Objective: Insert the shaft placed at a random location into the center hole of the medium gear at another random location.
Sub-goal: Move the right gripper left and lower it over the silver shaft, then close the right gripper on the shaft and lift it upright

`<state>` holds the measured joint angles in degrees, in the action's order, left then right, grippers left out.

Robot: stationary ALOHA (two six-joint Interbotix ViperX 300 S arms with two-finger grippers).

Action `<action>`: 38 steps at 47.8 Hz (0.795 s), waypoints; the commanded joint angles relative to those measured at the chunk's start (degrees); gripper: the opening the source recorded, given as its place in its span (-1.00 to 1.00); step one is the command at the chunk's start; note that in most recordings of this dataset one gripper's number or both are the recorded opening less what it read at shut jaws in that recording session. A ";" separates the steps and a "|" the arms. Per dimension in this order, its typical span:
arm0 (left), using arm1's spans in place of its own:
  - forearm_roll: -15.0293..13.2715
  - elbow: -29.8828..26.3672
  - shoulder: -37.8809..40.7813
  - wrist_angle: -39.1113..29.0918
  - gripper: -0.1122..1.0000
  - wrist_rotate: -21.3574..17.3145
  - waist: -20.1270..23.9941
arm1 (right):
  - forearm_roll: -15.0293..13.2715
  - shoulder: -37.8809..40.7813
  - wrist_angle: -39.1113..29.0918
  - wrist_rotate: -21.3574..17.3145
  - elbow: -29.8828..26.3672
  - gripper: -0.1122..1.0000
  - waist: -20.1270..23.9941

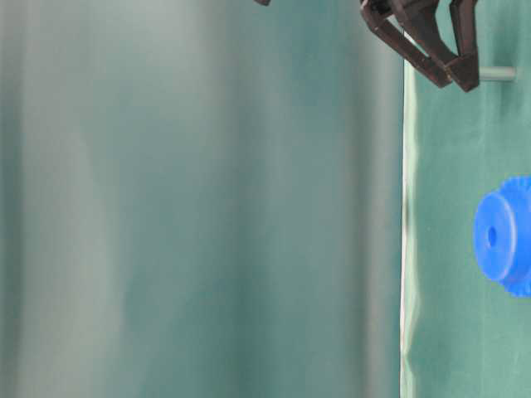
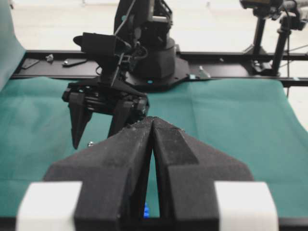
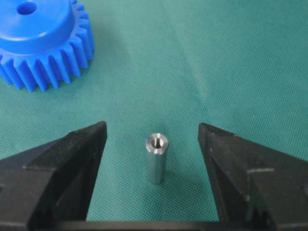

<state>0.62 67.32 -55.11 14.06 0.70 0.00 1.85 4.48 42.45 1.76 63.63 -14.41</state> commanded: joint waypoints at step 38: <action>0.18 -1.23 0.44 -0.62 -0.79 0.09 -0.18 | 0.44 -2.37 0.62 0.53 -1.58 -0.57 -0.79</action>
<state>0.62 67.32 -55.11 13.18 0.70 -0.09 2.20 4.31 42.80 1.76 63.37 -14.94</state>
